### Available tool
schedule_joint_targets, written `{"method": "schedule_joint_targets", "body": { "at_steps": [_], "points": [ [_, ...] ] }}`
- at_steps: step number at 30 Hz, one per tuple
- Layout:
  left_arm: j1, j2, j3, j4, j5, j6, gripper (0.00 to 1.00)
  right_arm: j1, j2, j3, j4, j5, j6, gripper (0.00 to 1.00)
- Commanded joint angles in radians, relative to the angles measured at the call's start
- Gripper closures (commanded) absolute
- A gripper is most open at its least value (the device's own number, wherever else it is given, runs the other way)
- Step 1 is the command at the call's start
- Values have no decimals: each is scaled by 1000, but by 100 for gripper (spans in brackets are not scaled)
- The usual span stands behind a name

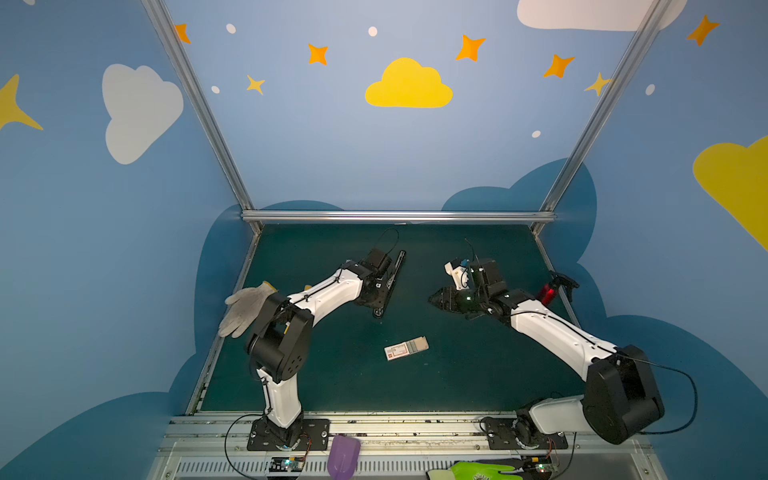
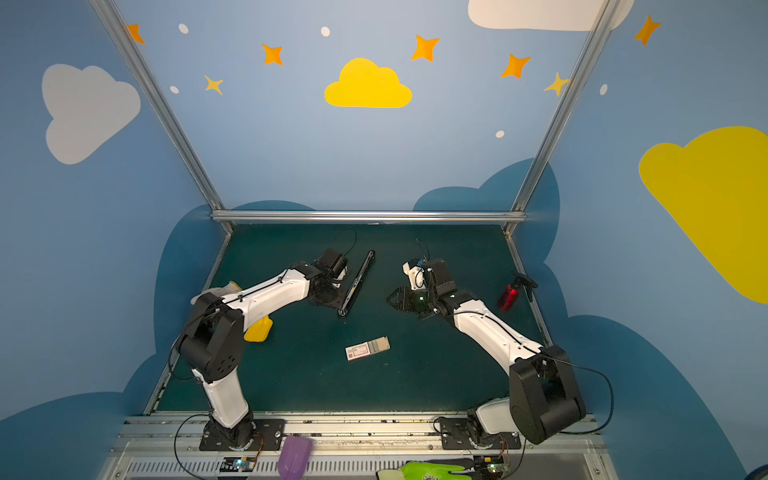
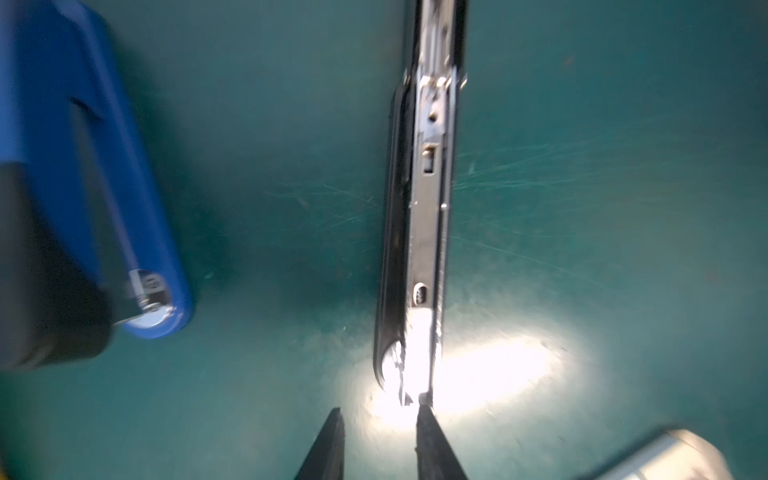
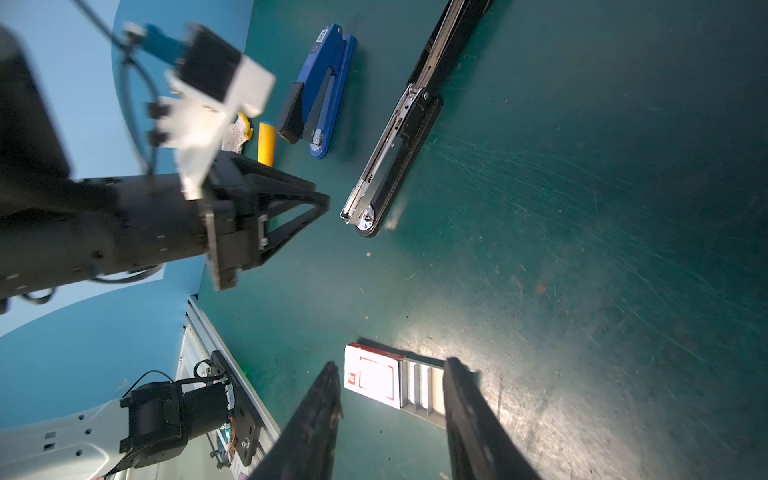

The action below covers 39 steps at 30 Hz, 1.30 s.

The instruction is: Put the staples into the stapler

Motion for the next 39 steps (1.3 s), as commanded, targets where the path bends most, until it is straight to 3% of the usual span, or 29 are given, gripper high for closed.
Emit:
{"method": "schedule_joint_targets", "body": {
  "at_steps": [1, 4, 9, 15, 20, 23, 30, 39],
  "points": [
    [-5, -64, -33, 5, 45, -43, 65, -4, -12, -1, -18, -1, -3, 58],
    [-11, -61, -46, 44, 95, -70, 60, -5, 1, 9, -21, -6, -3, 57],
    [-40, 20, -15, 48, 79, -58, 58, -5, 16, 16, -13, -17, 8, 56],
    [-60, 109, 20, 5, -7, -31, 59, -5, 34, 15, -8, -23, 12, 56],
    [-51, 102, 4, -17, -140, -43, 58, -5, 47, 23, 0, -32, 11, 56],
    [-21, 92, -3, -27, -164, -57, 59, -4, 52, 28, 1, -38, 8, 56],
    [-3, 80, 37, -39, -168, -57, 58, -4, 37, 23, -2, -37, 5, 56],
    [-3, 163, 212, 50, -30, 6, 51, -22, 5, 21, -36, -20, 0, 52]
  ]
}}
